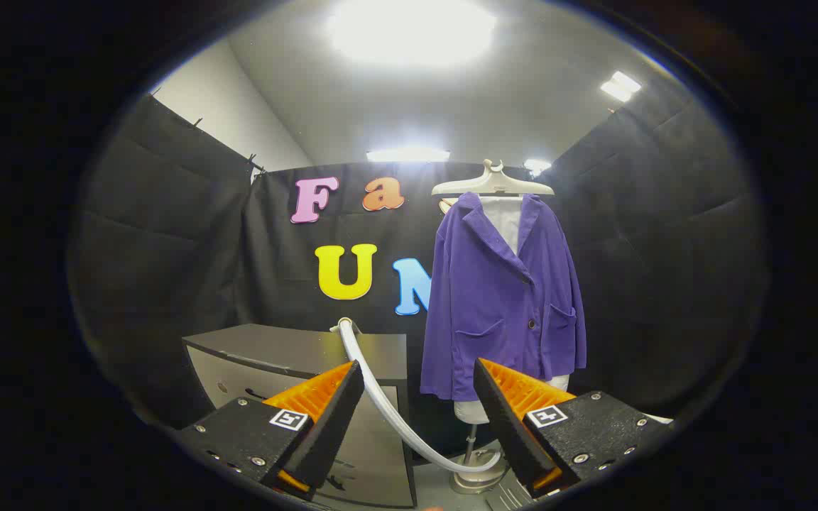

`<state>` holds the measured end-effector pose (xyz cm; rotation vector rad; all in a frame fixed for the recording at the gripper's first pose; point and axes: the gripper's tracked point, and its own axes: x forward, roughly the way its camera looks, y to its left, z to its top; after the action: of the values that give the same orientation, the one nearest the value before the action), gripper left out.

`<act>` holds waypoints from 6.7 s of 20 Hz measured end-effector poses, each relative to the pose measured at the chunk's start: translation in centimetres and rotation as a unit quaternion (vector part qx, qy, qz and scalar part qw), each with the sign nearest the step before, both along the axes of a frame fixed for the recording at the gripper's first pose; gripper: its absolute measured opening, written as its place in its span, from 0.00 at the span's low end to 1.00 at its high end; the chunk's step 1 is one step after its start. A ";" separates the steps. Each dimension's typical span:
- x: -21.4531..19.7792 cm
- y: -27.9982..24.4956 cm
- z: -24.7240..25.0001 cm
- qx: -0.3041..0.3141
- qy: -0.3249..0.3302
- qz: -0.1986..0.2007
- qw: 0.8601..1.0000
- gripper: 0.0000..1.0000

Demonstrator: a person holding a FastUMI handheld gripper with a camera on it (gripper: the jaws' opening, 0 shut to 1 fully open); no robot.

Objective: Iron the clothes twice with a garment steamer, once on the left side and once on the right side.

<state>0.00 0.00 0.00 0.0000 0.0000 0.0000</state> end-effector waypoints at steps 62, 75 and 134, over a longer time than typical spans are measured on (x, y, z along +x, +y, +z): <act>34.0 14.6 5.5 0.103 0.242 0.202 0.943 0.95; 41.9 17.0 -4.1 0.113 0.396 0.203 0.888 0.94; 9.8 1.9 -2.9 0.155 0.308 0.193 0.918 0.35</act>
<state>9.77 1.87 -2.93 0.3188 0.6341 0.3978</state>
